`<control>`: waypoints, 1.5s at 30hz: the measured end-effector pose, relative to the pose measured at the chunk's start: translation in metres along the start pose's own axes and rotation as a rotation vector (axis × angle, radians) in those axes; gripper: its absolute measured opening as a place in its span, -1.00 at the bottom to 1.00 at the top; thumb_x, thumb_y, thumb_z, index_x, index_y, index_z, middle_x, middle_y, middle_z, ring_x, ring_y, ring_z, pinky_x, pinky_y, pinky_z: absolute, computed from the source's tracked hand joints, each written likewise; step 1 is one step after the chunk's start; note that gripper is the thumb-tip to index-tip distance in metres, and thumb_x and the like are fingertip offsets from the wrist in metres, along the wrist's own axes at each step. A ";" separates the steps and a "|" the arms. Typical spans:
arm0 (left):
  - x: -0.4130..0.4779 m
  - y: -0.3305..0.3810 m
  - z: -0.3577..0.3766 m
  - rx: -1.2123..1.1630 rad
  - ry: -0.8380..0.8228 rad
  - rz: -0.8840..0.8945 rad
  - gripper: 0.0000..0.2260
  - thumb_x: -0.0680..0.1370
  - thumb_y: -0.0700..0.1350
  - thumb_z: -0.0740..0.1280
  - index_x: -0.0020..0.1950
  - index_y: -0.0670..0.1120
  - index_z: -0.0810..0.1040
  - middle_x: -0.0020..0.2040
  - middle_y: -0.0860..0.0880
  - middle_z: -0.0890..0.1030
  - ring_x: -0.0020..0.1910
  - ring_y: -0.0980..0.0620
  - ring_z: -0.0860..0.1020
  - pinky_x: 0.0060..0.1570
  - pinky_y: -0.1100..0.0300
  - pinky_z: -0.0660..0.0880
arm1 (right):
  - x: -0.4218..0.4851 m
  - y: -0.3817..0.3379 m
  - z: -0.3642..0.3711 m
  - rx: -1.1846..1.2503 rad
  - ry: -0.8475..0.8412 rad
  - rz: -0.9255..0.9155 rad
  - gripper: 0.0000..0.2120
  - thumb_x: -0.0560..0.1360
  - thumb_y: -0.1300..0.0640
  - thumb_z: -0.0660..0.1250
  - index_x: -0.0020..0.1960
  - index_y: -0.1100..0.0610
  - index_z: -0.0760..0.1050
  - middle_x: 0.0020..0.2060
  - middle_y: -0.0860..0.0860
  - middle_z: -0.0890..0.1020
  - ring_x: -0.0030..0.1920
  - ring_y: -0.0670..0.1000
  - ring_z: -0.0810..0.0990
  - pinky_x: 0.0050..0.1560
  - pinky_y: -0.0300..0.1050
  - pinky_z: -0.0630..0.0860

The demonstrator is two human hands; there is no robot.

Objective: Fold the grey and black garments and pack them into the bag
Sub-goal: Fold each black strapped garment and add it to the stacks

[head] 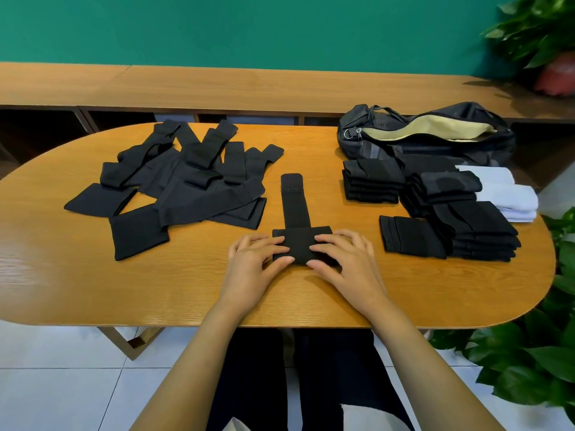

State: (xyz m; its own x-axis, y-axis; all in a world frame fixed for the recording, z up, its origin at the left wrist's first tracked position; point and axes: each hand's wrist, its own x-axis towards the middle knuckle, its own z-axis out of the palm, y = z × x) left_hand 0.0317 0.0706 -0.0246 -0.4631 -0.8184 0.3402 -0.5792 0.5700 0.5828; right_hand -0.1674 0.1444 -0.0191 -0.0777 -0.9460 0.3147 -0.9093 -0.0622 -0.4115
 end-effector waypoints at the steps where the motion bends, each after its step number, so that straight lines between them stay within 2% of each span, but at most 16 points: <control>1: 0.000 0.000 0.000 -0.004 0.005 -0.006 -0.62 0.49 0.24 0.23 0.17 0.10 0.64 0.26 0.19 0.55 0.31 0.19 0.32 0.28 0.27 0.00 | 0.000 -0.001 -0.001 0.013 -0.016 -0.017 -0.44 0.47 -0.39 0.05 0.25 -0.13 0.54 0.29 -0.23 0.49 0.39 -0.13 0.23 0.38 -0.12 0.01; 4: 0.000 -0.001 -0.001 -0.028 0.019 -0.023 -0.77 0.54 0.12 0.30 0.11 0.11 0.66 0.22 0.20 0.57 0.29 0.16 0.34 0.26 0.23 0.04 | -0.001 -0.002 -0.001 0.013 -0.040 -0.052 -0.41 0.41 -0.44 0.09 0.28 -0.16 0.51 0.28 -0.25 0.49 0.38 -0.17 0.23 0.39 -0.13 0.01; 6: 0.001 -0.001 -0.001 -0.042 0.014 -0.022 -0.79 0.54 0.13 0.29 0.07 0.13 0.66 0.17 0.24 0.57 0.27 0.16 0.36 0.27 0.19 0.06 | -0.001 -0.001 0.000 0.008 -0.023 -0.064 -0.46 0.43 -0.41 0.15 0.26 -0.16 0.52 0.26 -0.24 0.51 0.37 -0.16 0.25 0.38 -0.15 0.01; 8: 0.001 -0.001 -0.001 -0.058 0.003 -0.007 -0.74 0.52 0.18 0.25 0.04 0.14 0.66 0.13 0.28 0.55 0.24 0.18 0.36 0.27 0.17 0.08 | -0.002 0.001 0.001 0.020 0.005 -0.068 -0.54 0.45 -0.34 0.20 0.22 -0.13 0.56 0.22 -0.22 0.55 0.35 -0.14 0.29 0.37 -0.15 0.02; 11: 0.000 -0.001 0.000 -0.095 0.009 0.024 -0.67 0.49 0.31 0.20 -0.01 0.18 0.65 0.08 0.30 0.56 0.21 0.22 0.37 0.31 0.14 0.10 | -0.002 0.002 0.003 0.031 0.049 -0.085 -0.57 0.50 -0.30 0.13 0.15 -0.11 0.60 0.15 -0.22 0.60 0.30 -0.15 0.35 0.36 -0.16 0.03; 15: -0.001 0.001 -0.001 -0.078 -0.003 0.049 -0.56 0.39 0.40 0.28 0.06 0.15 0.64 0.08 0.33 0.52 0.22 0.27 0.31 0.27 0.27 0.03 | -0.002 0.002 0.003 0.041 0.094 -0.098 -0.59 0.56 -0.23 0.08 0.10 -0.08 0.62 0.06 -0.21 0.63 0.23 -0.16 0.38 0.32 -0.23 0.03; 17: 0.000 0.001 -0.001 -0.060 -0.010 0.063 -0.54 0.35 0.37 0.32 0.08 0.12 0.64 0.09 0.33 0.50 0.22 0.27 0.30 0.28 0.26 0.03 | -0.002 0.001 0.002 0.058 0.106 -0.100 -0.60 0.57 -0.21 0.07 0.07 -0.07 0.62 0.02 -0.21 0.63 0.21 -0.16 0.40 0.32 -0.26 0.01; 19: 0.000 0.001 0.000 -0.048 -0.006 0.081 -0.61 0.36 0.29 0.38 0.07 0.10 0.65 0.09 0.31 0.51 0.22 0.25 0.33 0.29 0.23 0.05 | -0.002 0.001 0.002 0.075 0.105 -0.101 -0.61 0.58 -0.21 0.07 0.05 -0.09 0.62 0.01 -0.22 0.62 0.20 -0.16 0.41 0.34 -0.29 -0.02; 23: 0.001 -0.004 0.002 -0.067 0.030 0.078 -0.76 0.41 0.14 0.43 0.00 0.06 0.67 0.05 0.26 0.56 0.19 0.20 0.40 0.28 0.20 0.08 | -0.003 0.001 0.002 0.111 0.104 -0.110 -0.65 0.57 -0.20 0.12 0.05 -0.11 0.63 -0.02 -0.24 0.62 0.18 -0.17 0.43 0.39 -0.15 0.03; 28: 0.001 -0.004 0.001 -0.105 0.047 0.051 -0.86 0.46 0.06 0.43 -0.03 0.07 0.66 -0.03 0.31 0.58 0.14 0.27 0.39 0.26 0.20 0.12 | -0.003 -0.001 -0.001 0.125 0.110 -0.104 -0.61 0.49 -0.30 0.20 0.09 -0.10 0.62 0.02 -0.31 0.55 0.19 -0.24 0.37 0.42 -0.14 0.01; 32: 0.001 -0.003 0.000 -0.151 0.035 0.047 -0.85 0.45 0.11 0.42 -0.05 0.09 0.66 -0.04 0.30 0.58 0.15 0.29 0.39 0.27 0.17 0.14 | -0.003 -0.002 -0.002 0.125 0.122 -0.088 -0.62 0.51 -0.27 0.16 0.06 -0.08 0.63 -0.01 -0.26 0.58 0.17 -0.25 0.36 0.42 -0.08 0.06; 35: 0.000 -0.001 -0.001 -0.135 0.025 0.041 -0.70 0.40 0.23 0.37 -0.01 0.08 0.67 0.00 0.24 0.60 0.17 0.22 0.40 0.26 0.16 0.14 | -0.002 -0.003 -0.003 0.155 0.173 -0.068 -0.67 0.51 -0.18 0.25 0.03 -0.01 0.66 -0.10 -0.34 0.47 0.09 -0.37 0.27 0.37 -0.02 0.12; 37: 0.000 0.000 -0.001 -0.124 0.022 0.040 -0.69 0.40 0.27 0.34 -0.01 0.13 0.66 0.02 0.25 0.60 0.18 0.19 0.39 0.26 0.15 0.14 | -0.002 -0.004 -0.004 0.184 0.210 -0.050 -0.78 0.48 -0.04 0.38 0.01 0.05 0.68 -0.13 -0.38 0.38 0.06 -0.49 0.20 0.32 0.00 0.14; 39: 0.000 0.000 -0.001 -0.135 0.024 0.027 -0.69 0.40 0.32 0.29 -0.02 0.19 0.64 0.01 0.27 0.59 0.16 0.21 0.39 0.27 0.14 0.15 | -0.003 -0.004 -0.004 0.212 0.216 -0.030 -0.84 0.47 0.05 0.42 0.02 0.06 0.67 -0.13 -0.37 0.36 0.12 -0.61 0.12 0.31 0.00 0.15; 42: 0.001 0.001 -0.001 -0.138 0.037 0.010 -0.68 0.40 0.33 0.25 -0.03 0.20 0.64 -0.03 0.28 0.59 0.11 0.25 0.40 0.27 0.12 0.17 | -0.004 -0.005 -0.005 0.230 0.190 0.002 -0.75 0.46 -0.07 0.39 0.09 0.00 0.64 -0.13 -0.36 0.39 0.15 -0.60 0.11 0.33 -0.02 0.16; 45: 0.001 0.000 -0.002 -0.145 0.072 -0.028 -0.70 0.43 0.26 0.30 -0.03 0.12 0.67 -0.10 0.23 0.61 0.08 0.20 0.42 0.28 0.06 0.22 | -0.003 -0.004 -0.005 0.174 0.162 0.031 -0.56 0.43 -0.30 0.27 0.18 -0.08 0.58 -0.07 -0.41 0.39 0.07 -0.41 0.22 0.26 -0.09 0.23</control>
State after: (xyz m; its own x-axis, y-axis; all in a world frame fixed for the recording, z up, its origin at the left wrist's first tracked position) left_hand 0.0322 0.0694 -0.0231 -0.3957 -0.8401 0.3710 -0.4860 0.5343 0.6916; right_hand -0.1652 0.1487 -0.0142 -0.1813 -0.8859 0.4270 -0.8225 -0.1014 -0.5596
